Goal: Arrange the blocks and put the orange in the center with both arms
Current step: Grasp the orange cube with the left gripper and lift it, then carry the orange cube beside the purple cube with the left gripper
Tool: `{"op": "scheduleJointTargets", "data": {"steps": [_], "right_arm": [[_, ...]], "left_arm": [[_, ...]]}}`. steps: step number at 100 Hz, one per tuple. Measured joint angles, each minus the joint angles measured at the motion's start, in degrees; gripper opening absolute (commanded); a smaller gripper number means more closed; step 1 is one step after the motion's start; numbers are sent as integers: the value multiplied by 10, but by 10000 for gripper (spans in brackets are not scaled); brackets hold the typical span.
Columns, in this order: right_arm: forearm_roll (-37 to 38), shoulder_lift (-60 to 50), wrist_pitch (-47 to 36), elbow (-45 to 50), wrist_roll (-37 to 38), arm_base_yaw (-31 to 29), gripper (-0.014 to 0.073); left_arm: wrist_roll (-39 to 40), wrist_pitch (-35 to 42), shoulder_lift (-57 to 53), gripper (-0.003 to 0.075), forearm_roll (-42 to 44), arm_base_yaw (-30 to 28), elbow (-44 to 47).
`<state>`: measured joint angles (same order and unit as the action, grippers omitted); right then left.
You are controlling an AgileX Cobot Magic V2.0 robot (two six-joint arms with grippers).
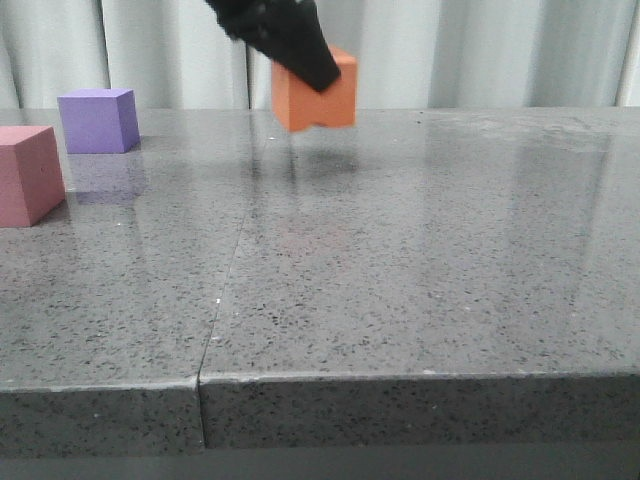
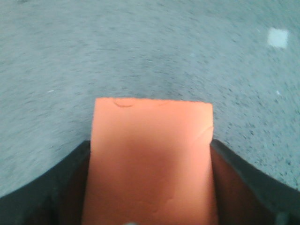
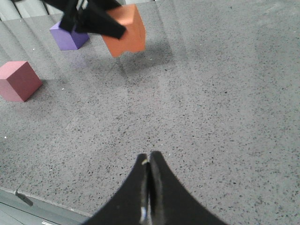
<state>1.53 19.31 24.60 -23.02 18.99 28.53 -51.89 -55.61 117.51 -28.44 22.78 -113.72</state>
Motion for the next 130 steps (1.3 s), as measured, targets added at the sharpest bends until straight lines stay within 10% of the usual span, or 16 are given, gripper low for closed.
{"op": "scheduleJointTargets", "data": {"steps": [65,130], "right_arm": [[0,0,0,0,0,0,-69],[0,0,0,0,0,0,-69]], "left_arm": [[561,-105,-62,315,383,-49,-35],[684,-68,-84,315,393,-103,41]]}}
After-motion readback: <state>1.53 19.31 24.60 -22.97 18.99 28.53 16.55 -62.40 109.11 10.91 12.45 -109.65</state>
